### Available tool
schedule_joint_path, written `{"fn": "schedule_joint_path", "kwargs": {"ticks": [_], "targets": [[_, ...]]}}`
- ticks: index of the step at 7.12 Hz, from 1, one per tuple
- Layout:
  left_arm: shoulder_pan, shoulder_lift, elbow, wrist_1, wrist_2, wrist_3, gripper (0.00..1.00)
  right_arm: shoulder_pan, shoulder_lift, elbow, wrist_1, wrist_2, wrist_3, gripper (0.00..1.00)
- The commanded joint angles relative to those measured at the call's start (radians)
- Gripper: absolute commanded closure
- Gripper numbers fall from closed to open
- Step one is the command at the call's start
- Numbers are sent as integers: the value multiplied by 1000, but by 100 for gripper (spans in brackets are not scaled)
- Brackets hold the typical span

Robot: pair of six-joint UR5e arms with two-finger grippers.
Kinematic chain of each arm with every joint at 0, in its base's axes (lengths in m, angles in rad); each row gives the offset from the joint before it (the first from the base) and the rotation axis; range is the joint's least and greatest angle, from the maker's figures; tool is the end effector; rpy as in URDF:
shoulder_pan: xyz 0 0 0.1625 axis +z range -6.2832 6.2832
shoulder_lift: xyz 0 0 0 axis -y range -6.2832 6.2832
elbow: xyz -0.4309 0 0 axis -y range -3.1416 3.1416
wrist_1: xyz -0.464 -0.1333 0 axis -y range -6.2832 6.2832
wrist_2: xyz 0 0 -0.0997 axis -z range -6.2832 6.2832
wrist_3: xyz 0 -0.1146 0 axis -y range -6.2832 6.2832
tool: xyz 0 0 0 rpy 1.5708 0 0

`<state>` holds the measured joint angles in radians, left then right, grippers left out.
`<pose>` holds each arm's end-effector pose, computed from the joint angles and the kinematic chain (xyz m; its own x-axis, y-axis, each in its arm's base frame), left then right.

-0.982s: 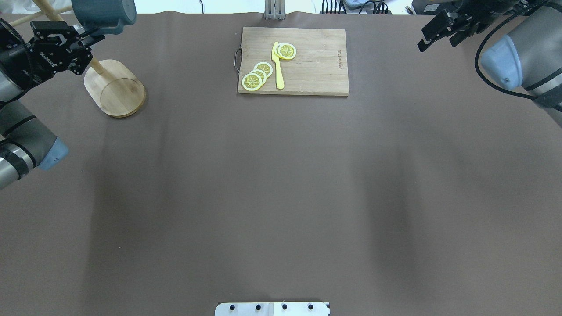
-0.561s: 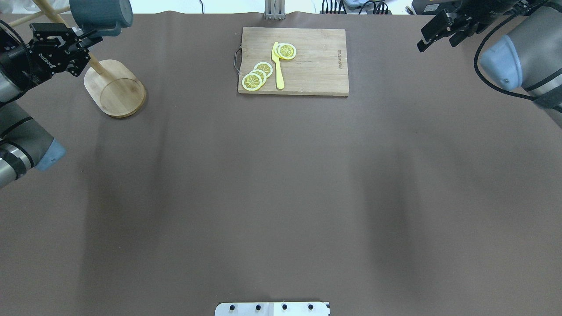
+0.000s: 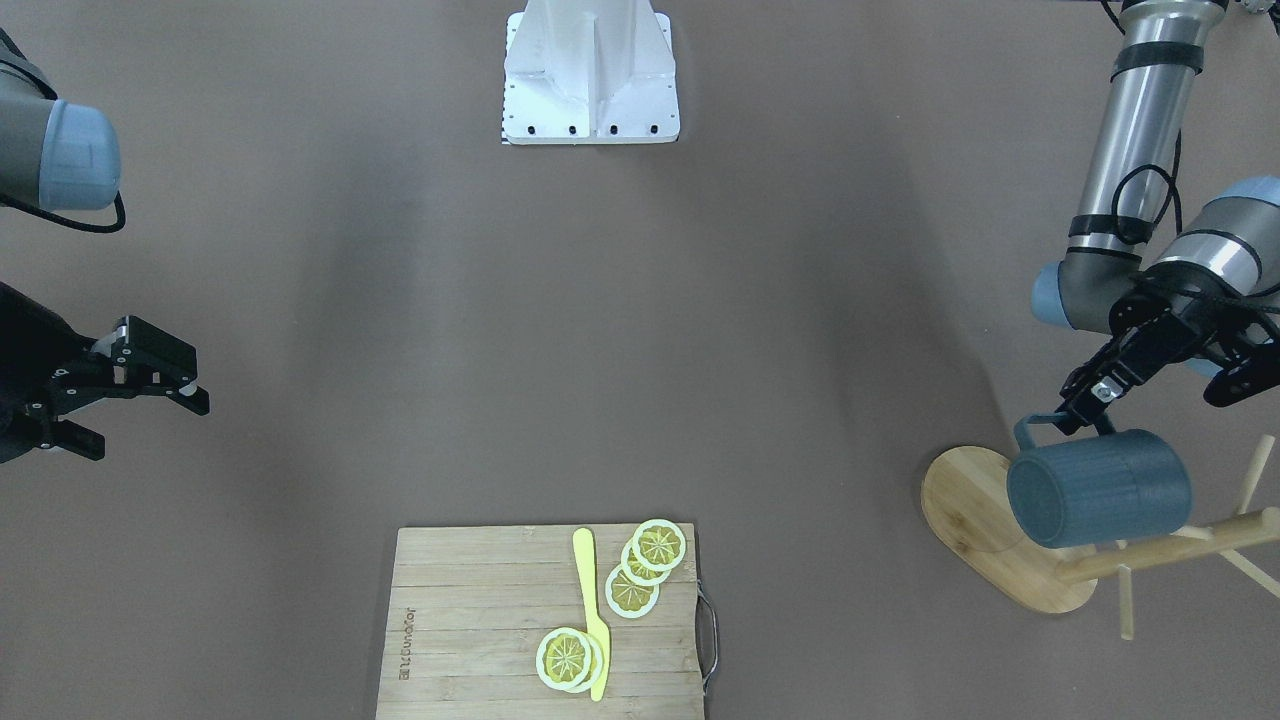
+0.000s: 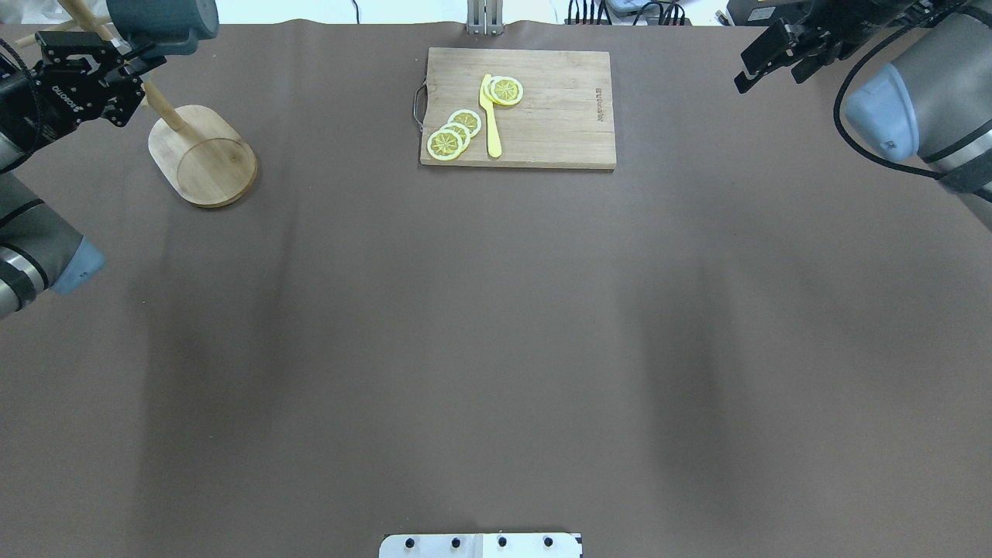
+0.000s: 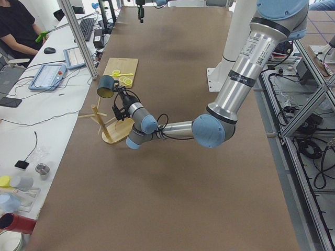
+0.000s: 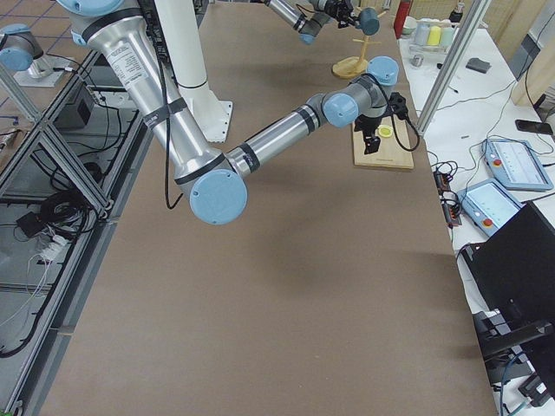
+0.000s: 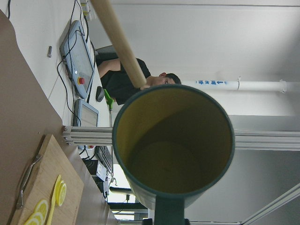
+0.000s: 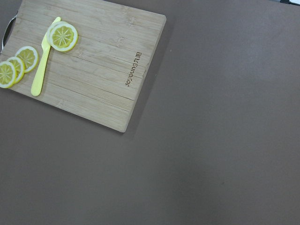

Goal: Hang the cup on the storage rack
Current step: 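Lower the mug handle onto a rack peg with the left gripper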

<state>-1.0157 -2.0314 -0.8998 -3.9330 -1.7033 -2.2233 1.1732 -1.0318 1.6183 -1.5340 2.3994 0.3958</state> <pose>0.2609 -0.6449 0.4997 -0.7060 -0.0035 -0.7082 0.4475 0.7729 -0.4499 -0.2391 -0.6955 0.2802 0.5425 -0.3188 0.7772 0.1140 0.9446 0.3079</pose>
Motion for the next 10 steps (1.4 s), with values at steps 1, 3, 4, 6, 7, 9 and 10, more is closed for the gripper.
{"fn": "schedule_joint_path", "kwargs": {"ticks": [1,3,4,6,7,9,10], "targets": [[-1,-54,65,1,1,2,100,-1,-1,0,0,0,0,0],[-1,-66,84,0,-1,1,100,-3,-1,0,0,-2,0,0],[-18,-63,102,-3,-37,2,100,-3,-1,0,0,-5,-2,0],[-61,-59,116,-5,-98,1,100,-7,1,0,0,-17,-2,0],[-63,-53,116,-5,-96,-2,100,-9,2,3,0,-17,0,0],[-61,-35,127,-6,-98,-12,100,-10,3,8,0,-20,0,0],[-61,-33,127,-6,-96,-31,100,-13,2,8,0,-23,2,0]]}}
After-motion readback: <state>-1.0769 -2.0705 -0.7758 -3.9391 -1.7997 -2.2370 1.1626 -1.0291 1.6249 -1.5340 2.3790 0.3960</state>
